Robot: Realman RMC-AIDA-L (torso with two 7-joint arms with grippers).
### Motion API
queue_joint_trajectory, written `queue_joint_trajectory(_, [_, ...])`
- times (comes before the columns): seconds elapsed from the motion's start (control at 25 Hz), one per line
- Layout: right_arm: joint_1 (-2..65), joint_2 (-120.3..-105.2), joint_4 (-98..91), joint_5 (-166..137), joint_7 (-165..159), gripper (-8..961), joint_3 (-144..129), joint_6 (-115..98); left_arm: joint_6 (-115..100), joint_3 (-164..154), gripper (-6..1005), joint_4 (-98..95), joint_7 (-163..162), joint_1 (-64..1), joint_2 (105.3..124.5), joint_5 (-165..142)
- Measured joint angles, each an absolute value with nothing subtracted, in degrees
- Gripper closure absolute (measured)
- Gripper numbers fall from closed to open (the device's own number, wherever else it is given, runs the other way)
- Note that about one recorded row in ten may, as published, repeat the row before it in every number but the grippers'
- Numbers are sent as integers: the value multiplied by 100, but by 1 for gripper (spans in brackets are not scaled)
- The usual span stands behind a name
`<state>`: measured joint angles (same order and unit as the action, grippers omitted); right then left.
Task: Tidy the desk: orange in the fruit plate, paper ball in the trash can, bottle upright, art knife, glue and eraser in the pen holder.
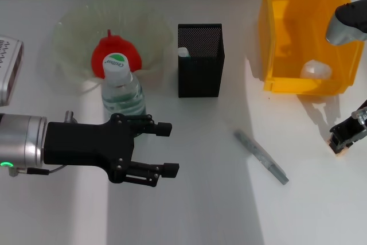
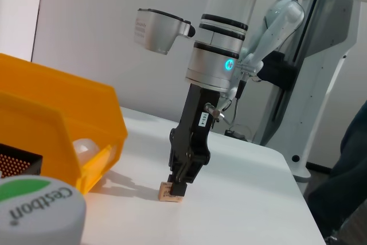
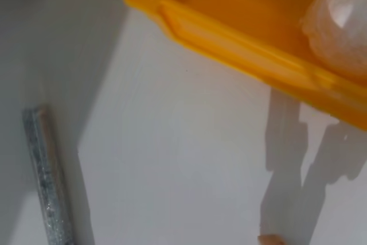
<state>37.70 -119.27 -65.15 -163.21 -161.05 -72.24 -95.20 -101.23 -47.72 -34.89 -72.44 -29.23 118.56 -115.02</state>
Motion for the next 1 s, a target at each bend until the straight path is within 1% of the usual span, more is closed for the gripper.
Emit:
queue_joint_trajectory(0.08, [3731, -11926, -6735, -16309, -16053, 823, -7207, -9590, -10123, -4772, 164, -3489, -7244, -2923, 11856, -11502])
queue_joint_trajectory(0.24, [3591, -11920, -7198, -16031, -15862, 818, -7130, -9780, -10134, -4772, 164, -3517, -7267, -2937, 11856, -11501])
queue_joint_trajectory(0.28, [3478, -11910, -7634, -15675, -15686, 817, -6963, -9992, -10146, -4767, 164, -3530, -7273, -2940, 11855, -11497])
queue_joint_trajectory(0.52, [3466, -11890, -8601, -14878, -15216, 810, -6072, -10463, -10199, -4728, 164, -3546, -7301, -2944, 11849, -11486])
queue_joint_trajectory(0.64, [3657, -11801, -8855, -14663, -15103, 807, -5775, -10548, -10205, -4724, 164, -3555, -7354, -2949, 11845, -11486])
queue_joint_trajectory(0.72, [3899, -11696, -8876, -14586, -15083, 804, -5694, -10523, -10208, -4721, 164, -3562, -7395, -2958, 11842, -11486])
queue_joint_trajectory(0.8, [4149, -11643, -8736, -14532, -15060, 802, -5654, -10447, -10208, -4721, 164, -3562, -7395, -2958, 11842, -11486])
queue_joint_trajectory(0.84, [4275, -11626, -8607, -14508, -15027, 801, -5642, -10373, -10210, -4720, 164, -3562, -7428, -2972, 11834, -11481])
queue_joint_trajectory(0.88, [4553, -11621, -8200, -14467, -14885, 799, -5643, -10130, -10212, -4720, 164, -3553, -7435, -2993, 11838, -11476])
queue_joint_trajectory(0.92, [4553, -11621, -8200, -14467, -14885, 798, -5643, -10130, -10212, -4725, 164, -3542, -7439, -3012, 11841, -11473])
queue_joint_trajectory(1.0, [4881, -11649, -7507, -14453, -14636, 796, -5644, -9740, -10212, -4756, 164, -3510, -7451, -3068, 11854, -11470])
